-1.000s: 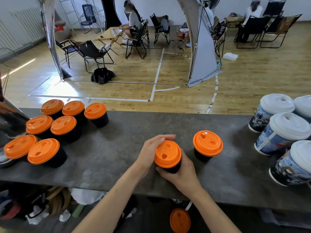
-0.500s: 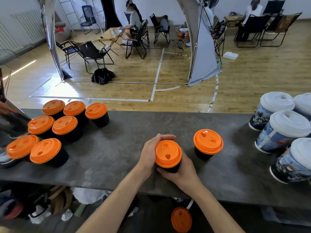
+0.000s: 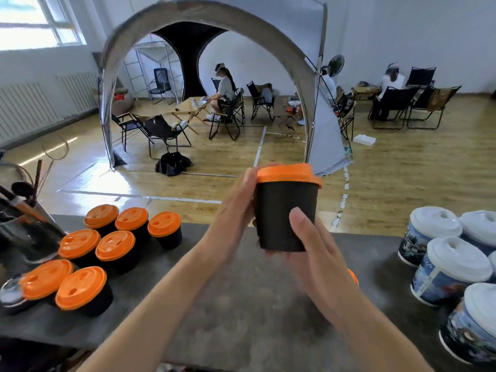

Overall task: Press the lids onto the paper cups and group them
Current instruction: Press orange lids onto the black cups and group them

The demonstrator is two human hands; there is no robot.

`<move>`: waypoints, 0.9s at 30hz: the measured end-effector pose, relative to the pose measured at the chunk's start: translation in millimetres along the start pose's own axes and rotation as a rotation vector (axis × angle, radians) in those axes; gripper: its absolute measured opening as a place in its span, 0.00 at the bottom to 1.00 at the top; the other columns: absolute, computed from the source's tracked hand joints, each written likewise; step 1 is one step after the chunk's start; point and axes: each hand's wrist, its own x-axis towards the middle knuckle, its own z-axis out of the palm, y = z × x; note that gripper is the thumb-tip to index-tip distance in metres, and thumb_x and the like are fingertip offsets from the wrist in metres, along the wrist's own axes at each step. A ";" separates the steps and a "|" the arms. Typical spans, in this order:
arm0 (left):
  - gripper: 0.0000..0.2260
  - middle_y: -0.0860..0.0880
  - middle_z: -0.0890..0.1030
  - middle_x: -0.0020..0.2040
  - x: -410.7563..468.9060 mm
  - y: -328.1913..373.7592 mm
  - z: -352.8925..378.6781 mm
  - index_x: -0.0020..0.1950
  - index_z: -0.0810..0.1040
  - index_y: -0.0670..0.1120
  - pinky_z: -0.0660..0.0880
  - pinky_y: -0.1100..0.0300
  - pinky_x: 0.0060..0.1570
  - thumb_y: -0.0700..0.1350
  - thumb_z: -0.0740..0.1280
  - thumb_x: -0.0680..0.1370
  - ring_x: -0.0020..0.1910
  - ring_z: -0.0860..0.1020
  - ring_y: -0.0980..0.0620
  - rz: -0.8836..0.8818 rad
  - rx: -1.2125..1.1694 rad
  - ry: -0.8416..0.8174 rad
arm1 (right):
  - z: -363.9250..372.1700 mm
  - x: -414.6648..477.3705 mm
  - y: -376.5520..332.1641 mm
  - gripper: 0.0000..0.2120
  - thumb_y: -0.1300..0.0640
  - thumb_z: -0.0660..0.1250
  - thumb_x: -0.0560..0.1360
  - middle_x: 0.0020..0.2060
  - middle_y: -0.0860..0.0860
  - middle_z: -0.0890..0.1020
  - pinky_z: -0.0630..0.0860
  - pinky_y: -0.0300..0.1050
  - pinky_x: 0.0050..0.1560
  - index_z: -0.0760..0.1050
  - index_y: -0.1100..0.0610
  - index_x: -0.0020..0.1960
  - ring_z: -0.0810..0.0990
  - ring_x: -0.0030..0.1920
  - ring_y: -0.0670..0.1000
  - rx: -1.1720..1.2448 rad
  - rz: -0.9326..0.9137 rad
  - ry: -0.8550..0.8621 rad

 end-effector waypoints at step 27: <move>0.20 0.39 0.80 0.63 56.1 133.2 20.3 0.65 0.79 0.51 0.79 0.58 0.54 0.60 0.65 0.79 0.59 0.81 0.46 0.272 0.089 -0.059 | 27.3 51.9 -140.3 0.35 0.30 0.65 0.64 0.35 0.64 0.80 0.80 0.48 0.34 0.86 0.61 0.47 0.79 0.32 0.58 0.330 0.008 -0.305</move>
